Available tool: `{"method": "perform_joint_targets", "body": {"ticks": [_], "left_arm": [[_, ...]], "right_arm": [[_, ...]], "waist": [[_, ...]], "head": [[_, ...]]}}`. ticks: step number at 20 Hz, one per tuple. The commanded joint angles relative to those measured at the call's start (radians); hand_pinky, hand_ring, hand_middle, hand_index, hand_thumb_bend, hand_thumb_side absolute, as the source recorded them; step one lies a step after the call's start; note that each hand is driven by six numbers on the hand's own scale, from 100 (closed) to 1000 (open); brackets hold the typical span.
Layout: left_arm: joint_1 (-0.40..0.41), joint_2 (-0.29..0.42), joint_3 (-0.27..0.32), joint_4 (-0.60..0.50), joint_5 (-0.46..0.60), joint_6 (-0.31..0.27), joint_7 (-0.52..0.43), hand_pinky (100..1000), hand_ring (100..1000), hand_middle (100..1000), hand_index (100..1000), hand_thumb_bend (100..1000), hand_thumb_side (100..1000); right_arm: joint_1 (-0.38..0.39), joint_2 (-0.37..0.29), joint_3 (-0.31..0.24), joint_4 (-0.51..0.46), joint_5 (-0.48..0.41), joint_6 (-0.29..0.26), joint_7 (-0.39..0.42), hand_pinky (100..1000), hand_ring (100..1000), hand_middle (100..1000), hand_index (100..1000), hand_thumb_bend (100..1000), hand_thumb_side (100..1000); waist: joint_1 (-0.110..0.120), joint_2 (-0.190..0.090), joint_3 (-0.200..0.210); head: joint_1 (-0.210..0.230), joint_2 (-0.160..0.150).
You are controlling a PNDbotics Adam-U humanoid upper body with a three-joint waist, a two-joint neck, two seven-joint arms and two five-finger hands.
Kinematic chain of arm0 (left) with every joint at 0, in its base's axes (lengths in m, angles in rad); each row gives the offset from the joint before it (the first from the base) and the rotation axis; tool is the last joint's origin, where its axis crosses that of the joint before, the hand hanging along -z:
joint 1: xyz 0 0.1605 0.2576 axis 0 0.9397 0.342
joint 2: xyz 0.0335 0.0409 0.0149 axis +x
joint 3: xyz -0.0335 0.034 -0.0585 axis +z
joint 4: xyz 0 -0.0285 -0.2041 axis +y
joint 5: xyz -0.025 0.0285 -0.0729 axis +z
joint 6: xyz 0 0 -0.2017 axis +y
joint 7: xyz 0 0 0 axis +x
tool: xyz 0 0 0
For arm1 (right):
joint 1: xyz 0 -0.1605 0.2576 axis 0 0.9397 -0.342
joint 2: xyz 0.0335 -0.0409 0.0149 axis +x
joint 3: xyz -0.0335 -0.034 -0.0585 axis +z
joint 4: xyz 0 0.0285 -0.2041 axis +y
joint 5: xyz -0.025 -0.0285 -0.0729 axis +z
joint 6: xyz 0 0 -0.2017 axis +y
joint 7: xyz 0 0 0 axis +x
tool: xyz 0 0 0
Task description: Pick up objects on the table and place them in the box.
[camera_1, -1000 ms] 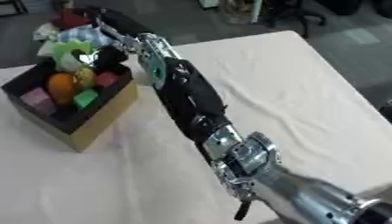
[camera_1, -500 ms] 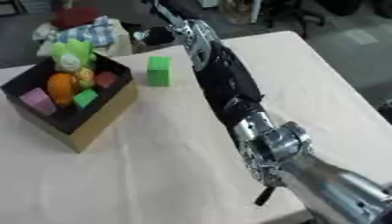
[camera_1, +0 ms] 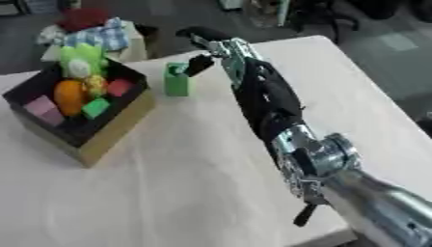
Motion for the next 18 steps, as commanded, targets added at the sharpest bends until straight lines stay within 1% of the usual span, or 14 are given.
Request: {"method": "perform_joint_targets", "body": {"ticks": [1, 3, 4, 6, 9, 13, 18], "left_arm": [[-0.005, 0.025, 0.008, -0.016, 0.001, 0.0, -0.003, 861, 624, 615, 812, 145, 699], [-0.005, 0.024, 0.006, -0.016, 0.002, -0.001, -0.005, 861, 623, 614, 812, 145, 700], [-0.005, 0.024, 0.006, -0.016, 0.003, -0.001, -0.006, 861, 622, 614, 812, 144, 700], [-0.004, 0.024, 0.007, -0.016, 0.004, -0.001, -0.006, 862, 622, 614, 812, 144, 700], [-0.004, 0.023, 0.006, -0.015, 0.004, -0.002, -0.007, 862, 621, 614, 812, 143, 702], [-0.006, 0.021, 0.005, -0.015, 0.005, -0.002, -0.009, 862, 621, 613, 812, 142, 702], [-0.005, 0.02, 0.003, -0.014, 0.006, -0.003, -0.011, 862, 620, 613, 812, 141, 703]], "right_arm": [[-0.018, -0.005, -0.006, 0.008, 0.044, 0.007, 0.003, 829, 902, 967, 1000, 407, 488], [-0.014, 0.0, -0.011, 0.018, 0.063, 0.019, -0.004, 837, 916, 970, 1000, 406, 492], [-0.013, 0.001, -0.013, 0.022, 0.072, 0.028, -0.012, 847, 937, 978, 1000, 412, 489], [-0.008, 0.001, -0.016, 0.024, 0.102, 0.054, -0.047, 864, 964, 993, 1000, 423, 485], [-0.003, 0.004, -0.019, 0.031, 0.149, 0.089, -0.105, 874, 977, 997, 1000, 429, 485], [0.001, 0.014, -0.02, 0.051, 0.171, 0.102, -0.137, 849, 939, 962, 1000, 421, 491], [0.012, 0.028, -0.021, 0.058, 0.156, 0.099, -0.179, 799, 861, 874, 950, 395, 460]], "waist": [[-0.009, -0.025, 0.006], [-0.007, -0.024, 0.011], [-0.007, -0.022, 0.013], [-0.006, -0.019, 0.016], [-0.005, -0.015, 0.019], [-0.003, -0.012, 0.02], [-0.001, -0.012, 0.024]], "head": [[-0.001, -0.007], [-0.003, -0.007], [-0.003, -0.006], [-0.004, -0.005], [-0.004, -0.005], [-0.006, -0.004], [-0.007, -0.005]]}}
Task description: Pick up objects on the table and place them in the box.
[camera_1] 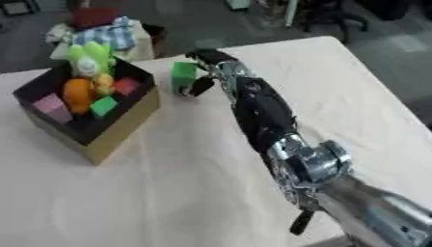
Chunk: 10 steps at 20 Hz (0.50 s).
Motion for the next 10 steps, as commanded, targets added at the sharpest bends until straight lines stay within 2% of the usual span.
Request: {"method": "perform_joint_targets", "body": {"ticks": [1, 3, 4, 6, 8, 10], "left_arm": [[-0.006, 0.019, 0.004, -0.014, 0.006, -0.002, -0.002, 862, 620, 613, 812, 141, 703], [-0.006, 0.018, 0.004, -0.014, 0.006, -0.003, -0.003, 862, 620, 613, 812, 140, 703], [-0.007, 0.018, 0.003, -0.014, 0.007, -0.003, -0.003, 863, 620, 613, 813, 139, 702], [-0.008, 0.018, 0.004, -0.015, 0.007, -0.003, -0.003, 863, 620, 613, 813, 138, 703], [-0.008, 0.018, 0.005, -0.015, 0.007, -0.003, -0.002, 863, 619, 613, 813, 139, 703], [-0.009, 0.018, 0.006, -0.016, 0.007, -0.003, -0.001, 863, 619, 613, 813, 138, 702]], "right_arm": [[-0.015, -0.005, -0.002, -0.011, -0.009, -0.002, -0.039, 784, 837, 834, 920, 385, 442], [-0.012, 0.0, -0.001, -0.019, -0.01, -0.004, -0.076, 753, 783, 727, 834, 332, 351], [-0.01, 0.002, 0.0, -0.022, -0.007, -0.003, -0.098, 731, 747, 628, 754, 291, 290], [-0.009, 0.004, 0.0, -0.033, -0.003, -0.006, -0.148, 696, 690, 516, 646, 209, 174], [-0.01, 0.004, -0.001, -0.049, -0.001, -0.012, -0.198, 676, 652, 459, 581, 158, 112], [-0.015, 0.003, 0.0, -0.073, -0.006, -0.023, -0.235, 670, 638, 445, 567, 141, 100]], "waist": [[0.0, -0.014, 0.004], [0.0, -0.014, 0.004], [0.0, -0.015, 0.005], [0.0, -0.015, 0.005], [0.0, -0.016, 0.004], [-0.001, -0.016, 0.002]], "head": [[-0.005, -0.005], [-0.005, -0.005], [-0.006, -0.005], [-0.006, -0.006], [-0.006, -0.007], [-0.007, -0.008]]}}
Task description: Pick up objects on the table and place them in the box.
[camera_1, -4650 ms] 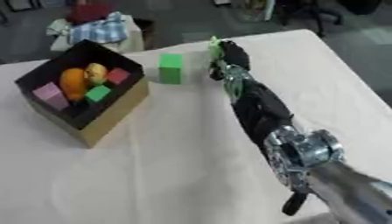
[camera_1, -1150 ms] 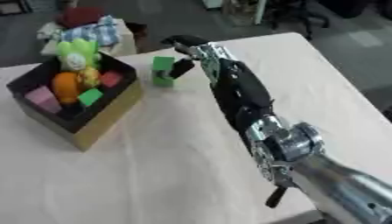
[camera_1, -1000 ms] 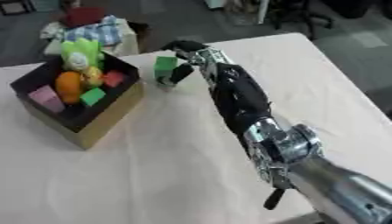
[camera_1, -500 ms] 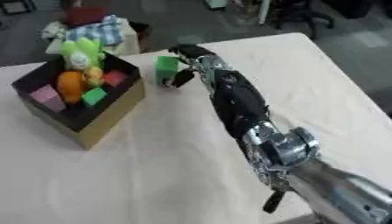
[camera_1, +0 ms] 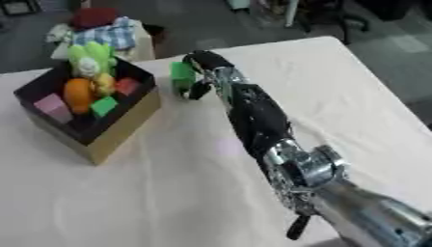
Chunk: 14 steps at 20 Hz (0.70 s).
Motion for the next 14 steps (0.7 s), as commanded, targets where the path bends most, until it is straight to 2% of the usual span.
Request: {"method": "perform_joint_targets", "body": {"ticks": [1, 8, 11, 14], "left_arm": [[-0.009, 0.018, 0.007, -0.016, 0.004, -0.002, 0.001, 863, 619, 613, 813, 139, 702], [-0.012, 0.018, 0.009, -0.019, 0.003, -0.001, 0.003, 863, 619, 612, 812, 140, 701], [-0.012, 0.018, 0.009, -0.02, 0.002, 0.0, 0.003, 863, 618, 613, 812, 139, 701], [-0.011, 0.018, 0.009, -0.02, 0.003, 0.0, 0.003, 863, 618, 612, 812, 140, 701]], "right_arm": [[-0.027, -0.016, 0.0, -0.063, -0.009, -0.019, -0.059, 667, 630, 438, 561, 133, 100], [-0.055, -0.008, 0.041, -0.256, -0.083, -0.096, -0.107, 659, 618, 432, 556, 110, 100], [-0.065, 0.005, 0.082, -0.324, -0.117, -0.146, -0.083, 665, 626, 441, 564, 112, 100], [-0.071, 0.024, 0.123, -0.334, -0.152, -0.221, -0.019, 676, 638, 458, 584, 100, 100]], "waist": [[-0.002, -0.016, -0.002], [-0.006, -0.018, -0.011], [-0.007, -0.021, -0.011], [-0.008, -0.024, -0.011]], "head": [[-0.003, -0.009], [-0.005, -0.013], [-0.007, -0.013], [-0.009, -0.012]]}}
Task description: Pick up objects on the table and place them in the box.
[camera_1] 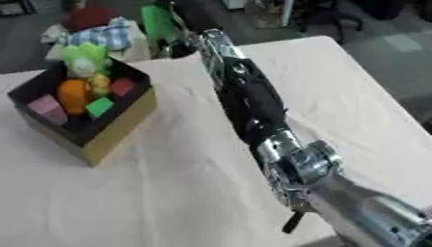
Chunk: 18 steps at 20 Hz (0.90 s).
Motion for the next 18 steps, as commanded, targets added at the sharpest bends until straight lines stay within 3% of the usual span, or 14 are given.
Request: {"method": "perform_joint_targets", "body": {"ticks": [1, 4, 5, 6, 7, 8, 9, 11, 15, 18], "left_arm": [[-0.011, 0.018, 0.008, -0.021, 0.003, -0.001, 0.002, 863, 618, 612, 812, 141, 700], [-0.013, 0.016, 0.006, -0.021, 0.003, 0.0, 0.0, 863, 618, 612, 812, 141, 700], [-0.013, 0.015, 0.005, -0.022, 0.004, -0.001, 0.0, 863, 618, 612, 812, 141, 700], [-0.013, 0.015, 0.004, -0.022, 0.004, -0.001, -0.001, 863, 618, 612, 812, 141, 700], [-0.013, 0.015, 0.004, -0.023, 0.004, -0.001, -0.002, 863, 618, 612, 812, 142, 700], [-0.013, 0.015, 0.005, -0.023, 0.004, -0.001, -0.001, 863, 618, 612, 812, 142, 700], [-0.013, 0.015, 0.006, -0.023, 0.005, -0.001, 0.0, 863, 618, 612, 812, 142, 699], [-0.014, 0.015, 0.006, -0.023, 0.005, 0.0, 0.001, 863, 618, 612, 812, 142, 700], [-0.015, 0.015, 0.008, -0.025, 0.005, 0.0, 0.002, 864, 618, 612, 812, 142, 700], [-0.014, 0.017, 0.01, -0.026, 0.004, 0.002, 0.004, 864, 619, 613, 812, 143, 701]], "right_arm": [[-0.029, 0.011, 0.04, -0.025, -0.047, -0.081, 0.071, 686, 649, 476, 605, 100, 100], [-0.028, 0.041, 0.058, 0.007, -0.078, -0.143, 0.166, 703, 669, 509, 648, 100, 125], [-0.027, 0.05, 0.062, 0.016, -0.081, -0.154, 0.194, 730, 718, 609, 793, 207, 226], [-0.026, 0.058, 0.067, 0.024, -0.08, -0.165, 0.224, 737, 732, 647, 831, 196, 263], [-0.025, 0.065, 0.072, 0.03, -0.077, -0.173, 0.254, 770, 780, 790, 935, 312, 360], [-0.024, 0.071, 0.074, 0.033, -0.075, -0.179, 0.28, 773, 785, 801, 943, 321, 366], [-0.023, 0.076, 0.075, 0.029, -0.073, -0.182, 0.295, 799, 835, 889, 984, 388, 420], [-0.02, 0.081, 0.077, 0.017, -0.067, -0.183, 0.304, 821, 877, 951, 1000, 442, 467], [-0.015, 0.076, 0.081, -0.02, -0.086, -0.188, 0.256, 825, 894, 981, 1000, 517, 490], [-0.015, 0.063, 0.09, -0.053, -0.109, -0.194, 0.222, 824, 892, 981, 1000, 501, 477]], "waist": [[-0.008, -0.023, 0.001], [-0.007, -0.025, 0.002], [-0.007, -0.025, 0.003], [-0.006, -0.026, 0.004], [-0.006, -0.025, 0.004], [-0.006, -0.025, 0.003], [-0.005, -0.024, 0.001], [-0.005, -0.024, -0.004], [-0.007, -0.023, -0.02], [-0.01, -0.025, -0.037]], "head": [[-0.005, -0.012], [-0.01, -0.013], [-0.011, -0.013], [-0.011, -0.013], [-0.012, -0.014], [-0.013, -0.014], [-0.012, -0.013], [-0.009, -0.012], [0.002, -0.01], [0.01, -0.005]]}}
